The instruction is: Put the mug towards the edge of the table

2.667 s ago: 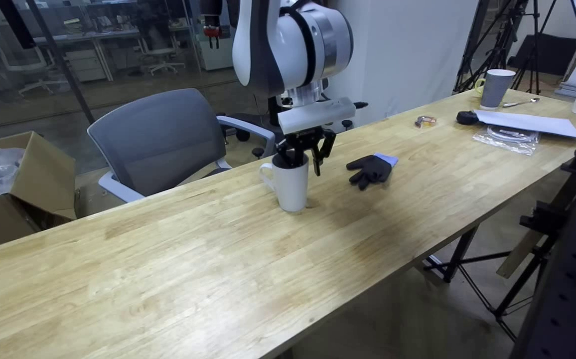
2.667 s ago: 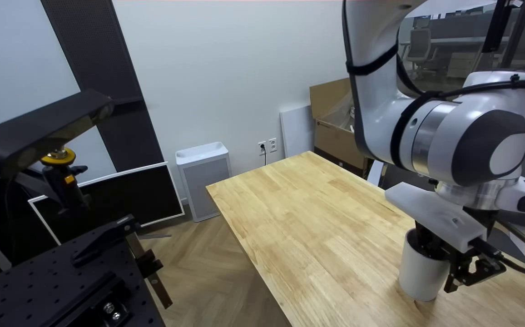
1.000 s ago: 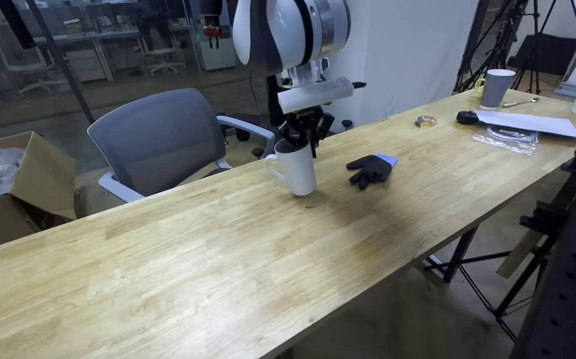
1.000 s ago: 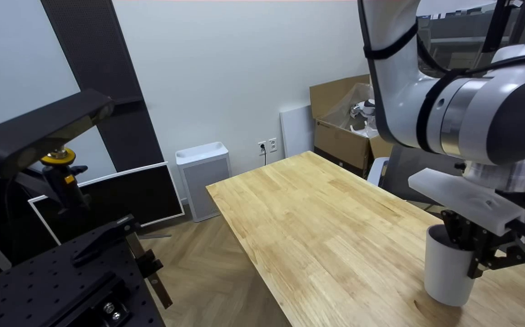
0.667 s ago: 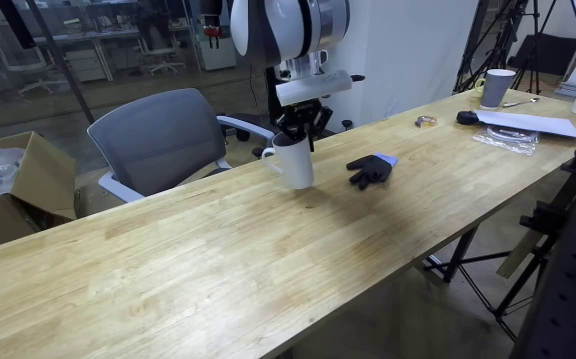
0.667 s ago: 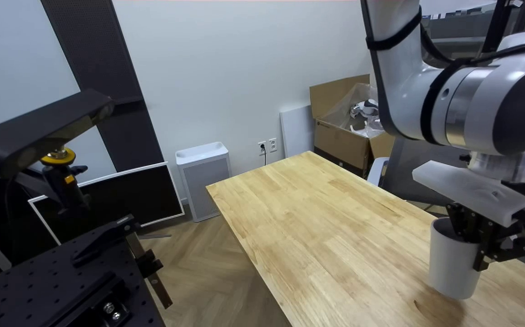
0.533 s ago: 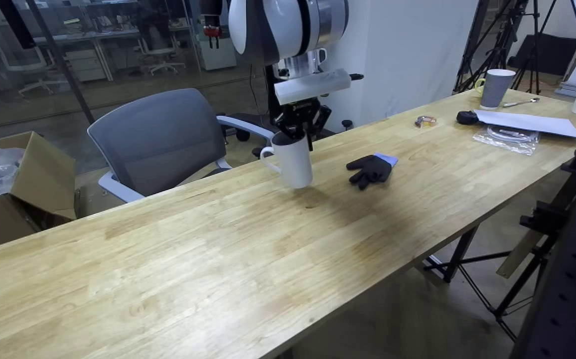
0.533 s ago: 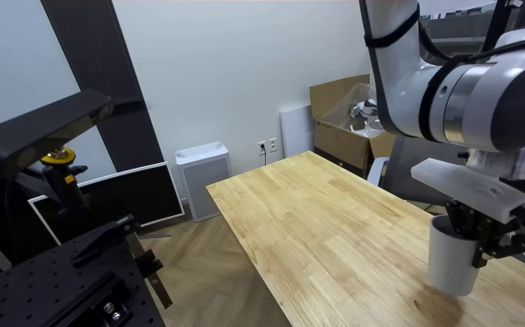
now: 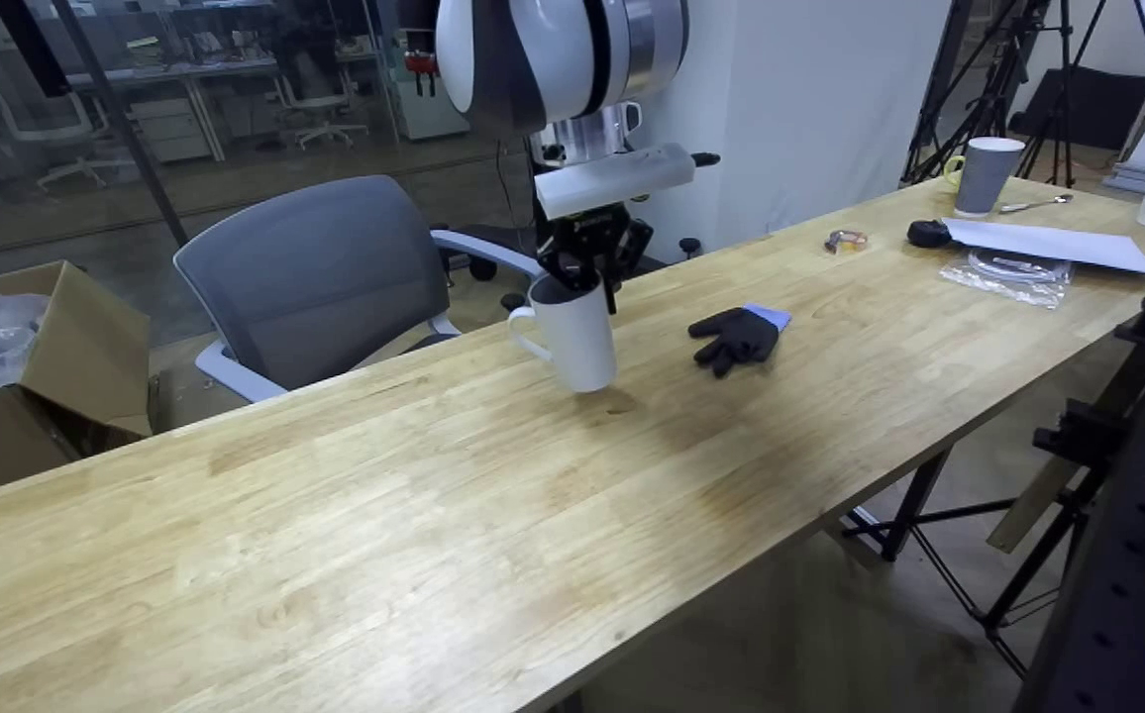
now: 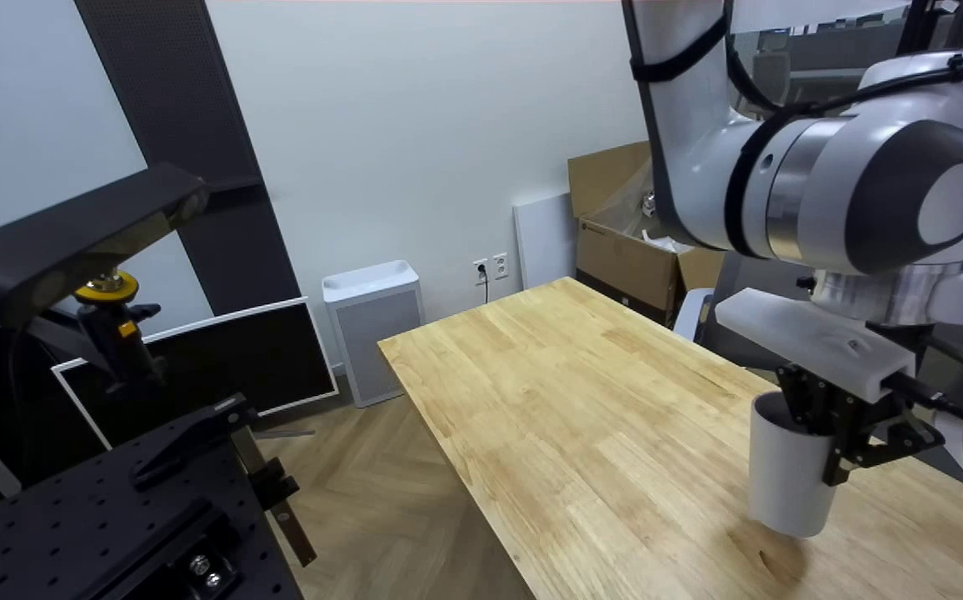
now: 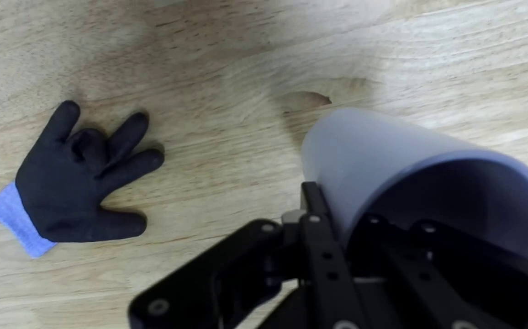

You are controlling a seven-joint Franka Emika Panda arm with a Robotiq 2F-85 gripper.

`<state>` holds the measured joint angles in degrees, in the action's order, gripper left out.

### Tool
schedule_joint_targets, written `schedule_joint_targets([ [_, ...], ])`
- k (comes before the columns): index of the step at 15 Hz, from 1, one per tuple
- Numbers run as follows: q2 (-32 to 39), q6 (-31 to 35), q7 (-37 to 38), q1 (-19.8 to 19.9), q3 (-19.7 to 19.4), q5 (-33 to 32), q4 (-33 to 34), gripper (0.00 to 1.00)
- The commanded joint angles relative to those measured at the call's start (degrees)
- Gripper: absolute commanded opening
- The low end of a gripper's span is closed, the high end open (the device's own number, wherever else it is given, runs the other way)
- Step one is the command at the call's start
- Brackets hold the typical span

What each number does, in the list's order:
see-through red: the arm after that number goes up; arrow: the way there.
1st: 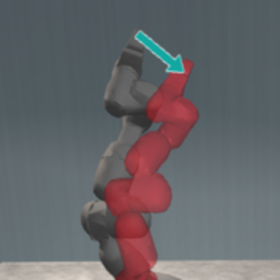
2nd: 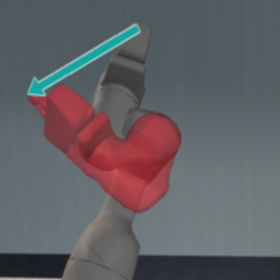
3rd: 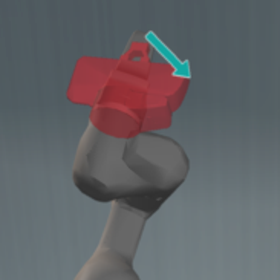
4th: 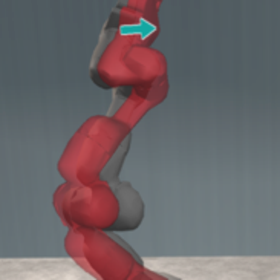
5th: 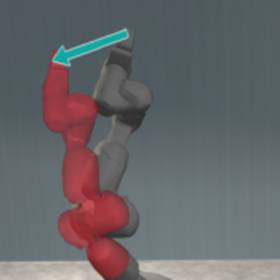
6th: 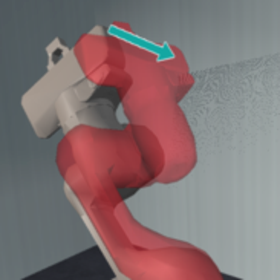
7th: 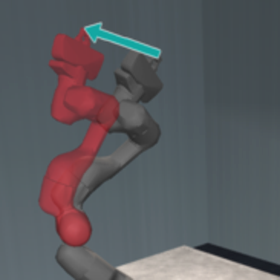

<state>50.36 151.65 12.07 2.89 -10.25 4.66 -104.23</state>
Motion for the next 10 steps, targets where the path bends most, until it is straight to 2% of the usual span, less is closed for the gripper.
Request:
schedule_joint_targets([
  [1,-5.6,1.88,0.36,-1.17,-0.21,-0.79,-7.34,0.03],
  [10,-12.24,6.69,-0.25,-1.5,-0.52,-0.8,-19.77,0.03],
])
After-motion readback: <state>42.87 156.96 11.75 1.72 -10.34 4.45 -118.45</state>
